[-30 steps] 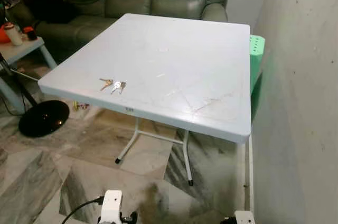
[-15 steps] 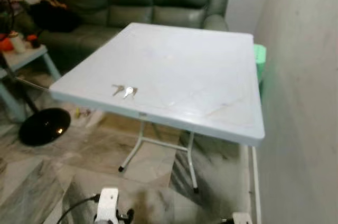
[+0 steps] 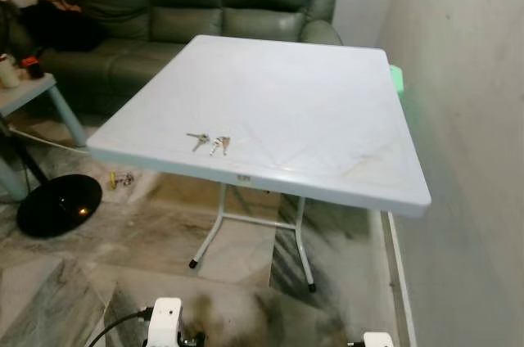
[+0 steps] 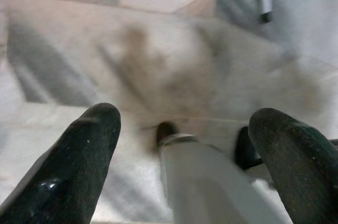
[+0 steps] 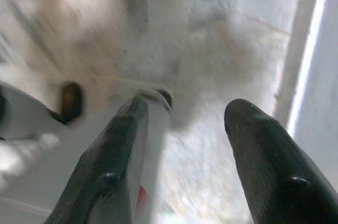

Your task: Hang keys on a hook

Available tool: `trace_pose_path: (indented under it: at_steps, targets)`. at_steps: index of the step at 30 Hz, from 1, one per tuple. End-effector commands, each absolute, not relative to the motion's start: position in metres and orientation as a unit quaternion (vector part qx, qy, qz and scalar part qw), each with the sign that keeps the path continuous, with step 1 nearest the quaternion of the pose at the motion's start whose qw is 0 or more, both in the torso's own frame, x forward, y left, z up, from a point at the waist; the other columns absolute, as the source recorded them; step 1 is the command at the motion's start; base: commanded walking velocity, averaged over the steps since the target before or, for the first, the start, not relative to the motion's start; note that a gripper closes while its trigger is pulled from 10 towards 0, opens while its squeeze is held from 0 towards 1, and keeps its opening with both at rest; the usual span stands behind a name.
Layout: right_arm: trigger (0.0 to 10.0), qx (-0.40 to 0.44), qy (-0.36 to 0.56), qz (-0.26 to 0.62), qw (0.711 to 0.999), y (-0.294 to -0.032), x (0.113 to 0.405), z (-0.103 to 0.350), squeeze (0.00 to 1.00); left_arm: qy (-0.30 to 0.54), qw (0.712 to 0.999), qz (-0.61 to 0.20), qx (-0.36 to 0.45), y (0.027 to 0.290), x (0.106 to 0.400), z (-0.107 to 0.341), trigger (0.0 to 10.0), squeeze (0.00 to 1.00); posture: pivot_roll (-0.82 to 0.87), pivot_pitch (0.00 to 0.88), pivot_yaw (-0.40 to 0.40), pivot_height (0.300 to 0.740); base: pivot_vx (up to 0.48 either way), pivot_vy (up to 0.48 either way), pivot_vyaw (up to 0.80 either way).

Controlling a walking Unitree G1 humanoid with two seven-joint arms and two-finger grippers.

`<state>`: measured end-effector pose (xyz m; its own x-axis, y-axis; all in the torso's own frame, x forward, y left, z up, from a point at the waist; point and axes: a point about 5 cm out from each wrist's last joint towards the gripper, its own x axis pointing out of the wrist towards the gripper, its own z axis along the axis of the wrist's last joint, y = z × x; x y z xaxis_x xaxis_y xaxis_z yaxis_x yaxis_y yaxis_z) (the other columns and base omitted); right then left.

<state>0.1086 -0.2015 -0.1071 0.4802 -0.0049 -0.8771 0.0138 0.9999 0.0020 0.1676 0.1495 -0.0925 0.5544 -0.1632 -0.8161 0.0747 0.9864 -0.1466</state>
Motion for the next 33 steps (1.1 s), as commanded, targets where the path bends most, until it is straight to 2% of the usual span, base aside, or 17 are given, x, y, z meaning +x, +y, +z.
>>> trace_pose_path:
  at_steps: [1,33]
  targets:
    - [10.0,0.012,0.496,0.001,0.869,-0.1939,0.12,-0.1049,0.0,0.469,0.881,-0.055,-0.035,0.1621,0.1676,-0.0921,10.0,0.0,0.13,0.0,-0.02,0.74,0.0,0.428,0.0]
    - [10.0,0.015,0.5,0.001,0.866,-0.1935,0.115,-0.1063,0.0,0.472,0.879,-0.052,-0.038,0.163,0.1634,-0.0938,10.0,0.0,0.14,0.008,-0.023,0.74,0.0,0.405,0.0]
